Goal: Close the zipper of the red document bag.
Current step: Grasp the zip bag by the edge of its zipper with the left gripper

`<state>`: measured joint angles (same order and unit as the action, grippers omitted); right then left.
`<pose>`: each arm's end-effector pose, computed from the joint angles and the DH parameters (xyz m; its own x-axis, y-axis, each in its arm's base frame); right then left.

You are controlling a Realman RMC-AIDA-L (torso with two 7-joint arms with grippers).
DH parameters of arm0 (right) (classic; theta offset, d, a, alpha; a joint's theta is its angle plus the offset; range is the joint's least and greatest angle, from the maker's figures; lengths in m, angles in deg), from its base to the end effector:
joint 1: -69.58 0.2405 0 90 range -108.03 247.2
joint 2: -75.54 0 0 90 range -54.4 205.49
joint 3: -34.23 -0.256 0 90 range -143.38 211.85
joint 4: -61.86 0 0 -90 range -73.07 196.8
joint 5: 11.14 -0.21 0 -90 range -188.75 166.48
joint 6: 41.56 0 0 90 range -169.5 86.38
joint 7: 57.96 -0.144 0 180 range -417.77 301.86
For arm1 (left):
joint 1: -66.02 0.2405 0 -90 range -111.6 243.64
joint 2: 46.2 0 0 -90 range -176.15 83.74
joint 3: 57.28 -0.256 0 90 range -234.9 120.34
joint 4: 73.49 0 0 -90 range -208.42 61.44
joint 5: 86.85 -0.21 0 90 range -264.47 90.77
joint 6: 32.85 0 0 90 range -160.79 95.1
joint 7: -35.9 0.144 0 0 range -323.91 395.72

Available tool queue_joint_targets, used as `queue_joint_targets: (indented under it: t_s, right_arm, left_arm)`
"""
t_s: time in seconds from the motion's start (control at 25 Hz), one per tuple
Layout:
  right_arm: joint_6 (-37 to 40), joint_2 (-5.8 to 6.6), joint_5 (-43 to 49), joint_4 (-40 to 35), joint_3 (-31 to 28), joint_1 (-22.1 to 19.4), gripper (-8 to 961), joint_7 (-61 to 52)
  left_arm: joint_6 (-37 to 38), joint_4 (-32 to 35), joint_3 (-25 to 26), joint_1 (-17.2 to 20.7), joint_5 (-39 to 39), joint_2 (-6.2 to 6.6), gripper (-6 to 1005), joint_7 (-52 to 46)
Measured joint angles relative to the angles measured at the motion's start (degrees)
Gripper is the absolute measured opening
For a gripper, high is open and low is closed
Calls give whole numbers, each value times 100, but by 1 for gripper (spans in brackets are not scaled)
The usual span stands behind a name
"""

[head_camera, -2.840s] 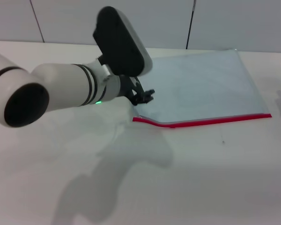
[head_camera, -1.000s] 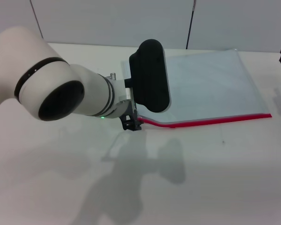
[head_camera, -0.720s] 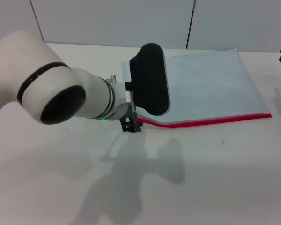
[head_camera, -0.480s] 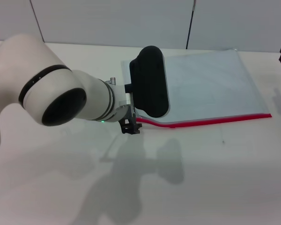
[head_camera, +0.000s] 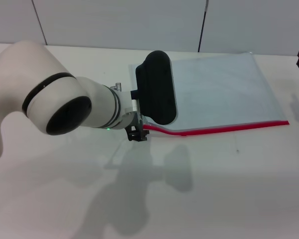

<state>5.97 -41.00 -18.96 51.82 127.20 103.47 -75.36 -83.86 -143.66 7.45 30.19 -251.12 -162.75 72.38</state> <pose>0.3155 0.4020 0.0048 0.7293 -0.0944 -0.6777 -0.6825 -0.1712 -0.7106 -0.1623 0.3759 -0.0834 0.8749 0.0402 -0.4827 -0.2455 -0.8223 -0.5134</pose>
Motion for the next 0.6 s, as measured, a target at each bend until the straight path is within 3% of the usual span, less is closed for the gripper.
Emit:
queue_joint_targets:
  t_s: [0.6]
  right_arm:
    - [-8,-8,0,-11,7,13,540,0]
  left_arm:
    - [418,134,-69,30,2,-17,686,0]
